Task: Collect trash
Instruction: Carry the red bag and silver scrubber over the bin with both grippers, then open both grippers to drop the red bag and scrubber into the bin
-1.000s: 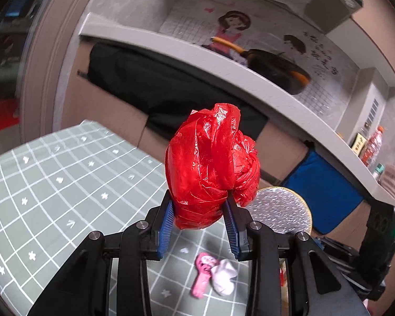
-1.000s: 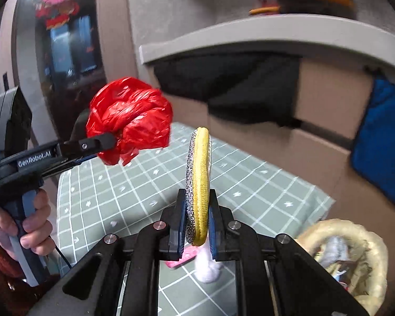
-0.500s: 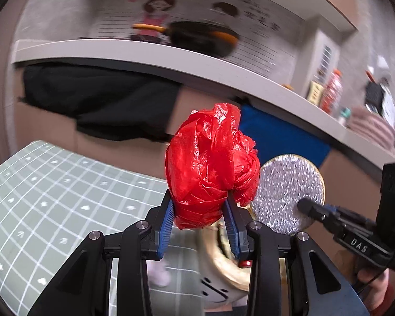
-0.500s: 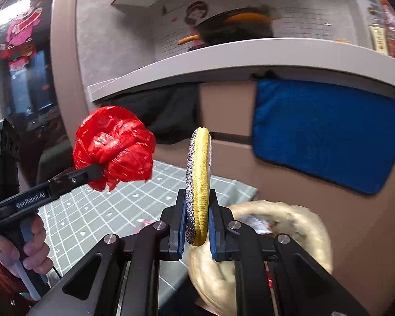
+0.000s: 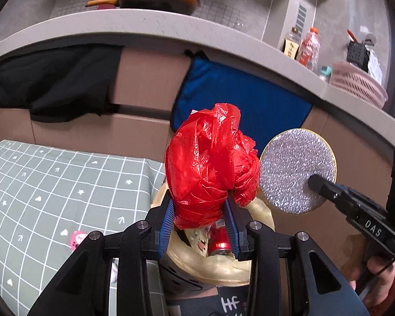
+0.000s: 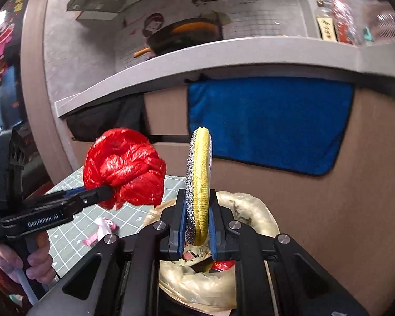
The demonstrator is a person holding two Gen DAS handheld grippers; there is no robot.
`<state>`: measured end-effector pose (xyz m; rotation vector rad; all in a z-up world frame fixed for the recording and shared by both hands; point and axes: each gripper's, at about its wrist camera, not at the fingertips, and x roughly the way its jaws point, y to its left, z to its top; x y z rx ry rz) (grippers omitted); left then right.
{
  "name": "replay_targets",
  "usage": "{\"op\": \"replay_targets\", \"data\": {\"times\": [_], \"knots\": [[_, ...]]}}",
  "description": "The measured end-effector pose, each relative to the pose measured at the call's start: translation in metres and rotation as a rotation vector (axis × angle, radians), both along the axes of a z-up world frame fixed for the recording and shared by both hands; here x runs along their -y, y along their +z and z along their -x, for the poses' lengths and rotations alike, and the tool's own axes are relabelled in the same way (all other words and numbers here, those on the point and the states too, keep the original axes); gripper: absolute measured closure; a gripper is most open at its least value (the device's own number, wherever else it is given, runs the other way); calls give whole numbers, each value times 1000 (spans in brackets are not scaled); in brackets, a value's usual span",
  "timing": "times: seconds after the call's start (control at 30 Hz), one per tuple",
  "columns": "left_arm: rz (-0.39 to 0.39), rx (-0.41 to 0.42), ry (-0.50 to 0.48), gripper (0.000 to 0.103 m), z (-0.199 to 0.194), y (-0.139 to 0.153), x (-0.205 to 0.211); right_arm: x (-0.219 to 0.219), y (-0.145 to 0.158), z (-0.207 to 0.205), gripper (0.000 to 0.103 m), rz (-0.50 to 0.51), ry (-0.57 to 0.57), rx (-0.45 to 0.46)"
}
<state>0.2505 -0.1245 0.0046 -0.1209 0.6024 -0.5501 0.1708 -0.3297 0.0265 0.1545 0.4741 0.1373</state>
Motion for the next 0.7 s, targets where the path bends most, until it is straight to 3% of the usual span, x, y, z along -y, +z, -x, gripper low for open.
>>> {"op": "replay_targets", "data": {"times": [0.27, 0.5, 0.7], "knots": [[-57, -11, -36, 66, -11, -16, 23, 10, -18, -9, 90, -25, -19, -31], [-89, -80, -59, 66, -37, -45, 40, 16, -38, -25, 90, -53, -32, -76], [-106, -198, -77, 66, -66, -78, 57, 16, -65, -46, 90, -40, -58, -136]]}}
